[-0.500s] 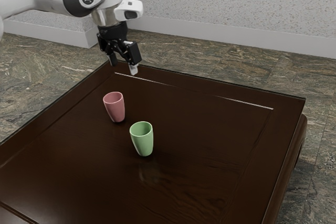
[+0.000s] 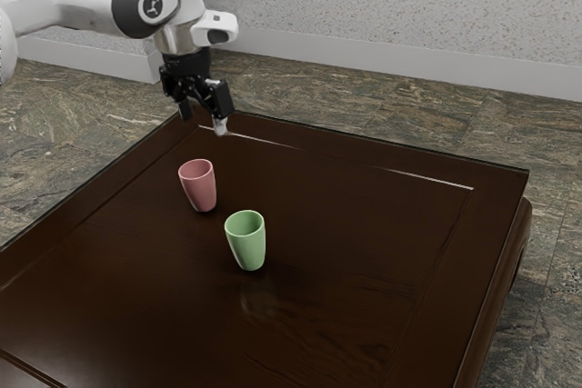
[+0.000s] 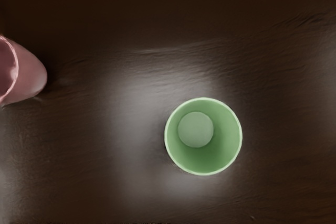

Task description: Place the left cup onto the right cup

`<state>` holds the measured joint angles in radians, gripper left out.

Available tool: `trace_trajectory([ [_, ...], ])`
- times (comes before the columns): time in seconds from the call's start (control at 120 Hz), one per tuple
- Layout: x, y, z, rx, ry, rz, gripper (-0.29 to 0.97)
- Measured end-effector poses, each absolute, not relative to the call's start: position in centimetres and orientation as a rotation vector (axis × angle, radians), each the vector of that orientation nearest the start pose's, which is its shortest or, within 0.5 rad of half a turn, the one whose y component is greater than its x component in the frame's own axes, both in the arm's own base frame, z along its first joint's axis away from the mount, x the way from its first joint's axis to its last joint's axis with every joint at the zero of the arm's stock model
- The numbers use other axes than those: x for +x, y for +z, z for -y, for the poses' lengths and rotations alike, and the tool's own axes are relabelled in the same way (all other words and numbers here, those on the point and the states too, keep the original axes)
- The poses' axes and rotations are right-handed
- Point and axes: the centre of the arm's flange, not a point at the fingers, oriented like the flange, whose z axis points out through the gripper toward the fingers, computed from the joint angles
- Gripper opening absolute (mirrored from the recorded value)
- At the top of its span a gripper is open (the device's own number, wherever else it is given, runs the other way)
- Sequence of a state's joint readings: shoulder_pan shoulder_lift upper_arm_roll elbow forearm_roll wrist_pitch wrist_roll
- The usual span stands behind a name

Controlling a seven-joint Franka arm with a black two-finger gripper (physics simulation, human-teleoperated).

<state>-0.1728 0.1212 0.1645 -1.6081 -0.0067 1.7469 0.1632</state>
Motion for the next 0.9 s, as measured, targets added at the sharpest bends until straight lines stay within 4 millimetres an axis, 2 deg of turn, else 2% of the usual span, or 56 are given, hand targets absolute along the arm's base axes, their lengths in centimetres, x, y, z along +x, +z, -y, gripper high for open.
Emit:
trace_trajectory([
  [0.108, 61.0, 53.4, -1.4, -3.108, 0.006, -0.217, 0.68],
  [0.258, 62.5, 50.2, -2.7, -3.097, 0.035, -0.209, 0.68],
  [0.333, 63.3, 48.3, -4.2, -3.095, 0.048, -0.185, 0.68],
  [0.542, 66.4, 43.7, -5.7, -3.081, 0.071, -0.178, 0.68],
  [0.667, 67.6, 41.0, -6.3, -3.087, 0.059, -0.171, 0.68],
  [0.9, 69.6, 37.9, -7.5, -3.076, 0.009, -0.166, 0.48],
])
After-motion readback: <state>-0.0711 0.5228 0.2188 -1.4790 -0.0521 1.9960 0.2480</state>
